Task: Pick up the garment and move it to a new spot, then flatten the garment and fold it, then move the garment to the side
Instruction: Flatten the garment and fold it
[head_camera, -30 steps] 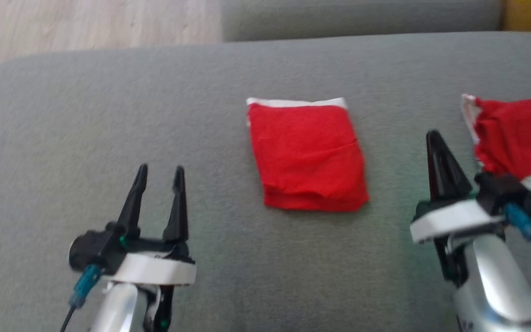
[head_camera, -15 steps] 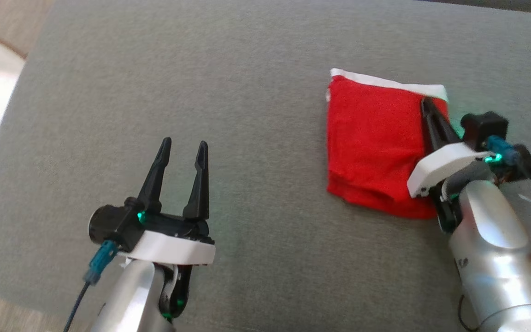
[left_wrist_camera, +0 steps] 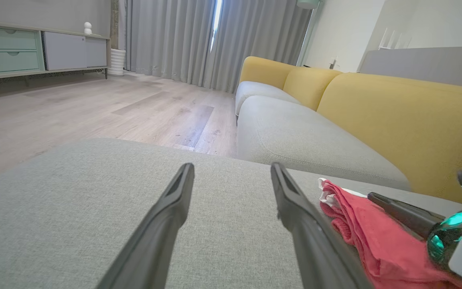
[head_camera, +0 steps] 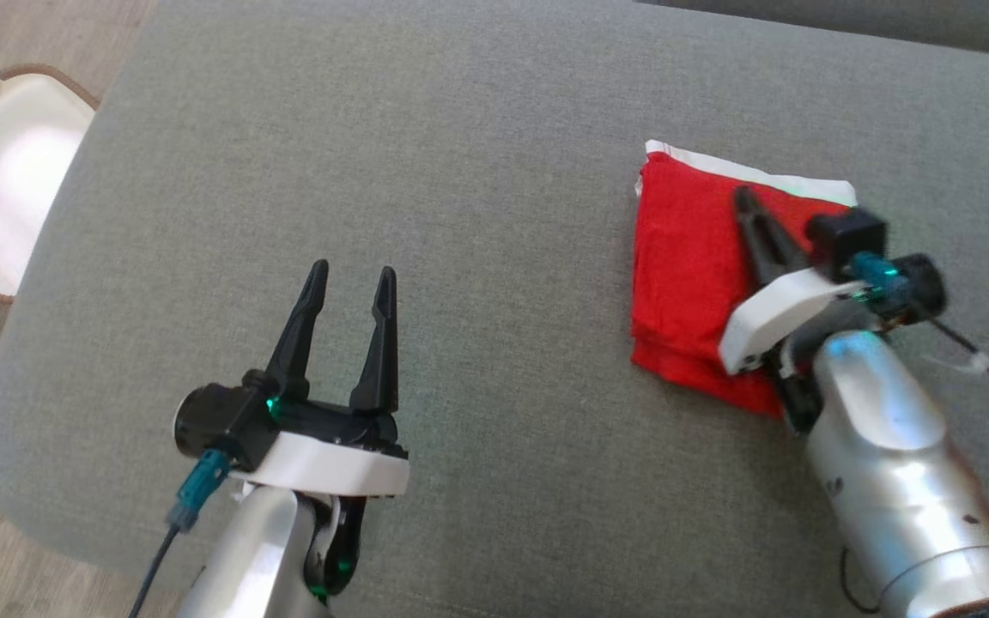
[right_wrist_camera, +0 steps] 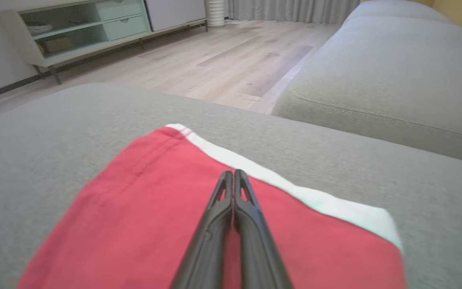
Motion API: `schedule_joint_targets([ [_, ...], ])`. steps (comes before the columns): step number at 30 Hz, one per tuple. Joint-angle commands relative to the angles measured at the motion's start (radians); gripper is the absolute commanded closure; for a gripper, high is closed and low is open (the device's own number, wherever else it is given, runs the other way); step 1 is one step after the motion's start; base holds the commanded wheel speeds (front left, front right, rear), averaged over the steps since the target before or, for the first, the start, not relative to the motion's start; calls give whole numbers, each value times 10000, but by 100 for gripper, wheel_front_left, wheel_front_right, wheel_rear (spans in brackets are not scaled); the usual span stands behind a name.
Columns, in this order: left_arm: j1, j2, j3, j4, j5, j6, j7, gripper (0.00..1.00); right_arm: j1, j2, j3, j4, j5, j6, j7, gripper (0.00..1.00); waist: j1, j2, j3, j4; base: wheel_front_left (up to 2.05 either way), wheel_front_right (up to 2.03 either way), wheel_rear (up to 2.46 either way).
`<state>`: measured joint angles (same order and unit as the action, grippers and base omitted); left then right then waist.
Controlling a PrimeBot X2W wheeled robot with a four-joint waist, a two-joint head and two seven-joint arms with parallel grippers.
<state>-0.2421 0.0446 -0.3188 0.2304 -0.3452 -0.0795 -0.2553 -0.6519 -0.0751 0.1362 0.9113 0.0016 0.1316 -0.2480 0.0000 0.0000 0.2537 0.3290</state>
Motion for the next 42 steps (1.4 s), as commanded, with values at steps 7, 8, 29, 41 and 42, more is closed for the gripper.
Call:
schedule_joint_targets([
  [7,-101,56,64,-209,-129,35,-65,0,-179,246,2481,882,1376,-9,414,100,0,0,-137,167,0,0,0],
  [8,-86,56,65,-195,-128,47,-65,0,-204,246,2595,991,1454,-9,401,100,0,0,-162,159,0,0,0],
  [29,334,56,1311,-265,426,-115,-65,0,1409,-108,704,-2737,1315,-9,-135,100,0,0,-1383,-2227,0,0,0],
  [41,838,56,1533,-223,717,-133,-65,0,3803,200,-597,-5037,419,-9,-136,0,0,0,-1720,-3177,0,0,0],
  [42,898,56,1535,-226,709,-128,-65,0,3974,216,-684,-5163,422,-9,-136,0,0,0,-1723,-3207,0,0,0],
])
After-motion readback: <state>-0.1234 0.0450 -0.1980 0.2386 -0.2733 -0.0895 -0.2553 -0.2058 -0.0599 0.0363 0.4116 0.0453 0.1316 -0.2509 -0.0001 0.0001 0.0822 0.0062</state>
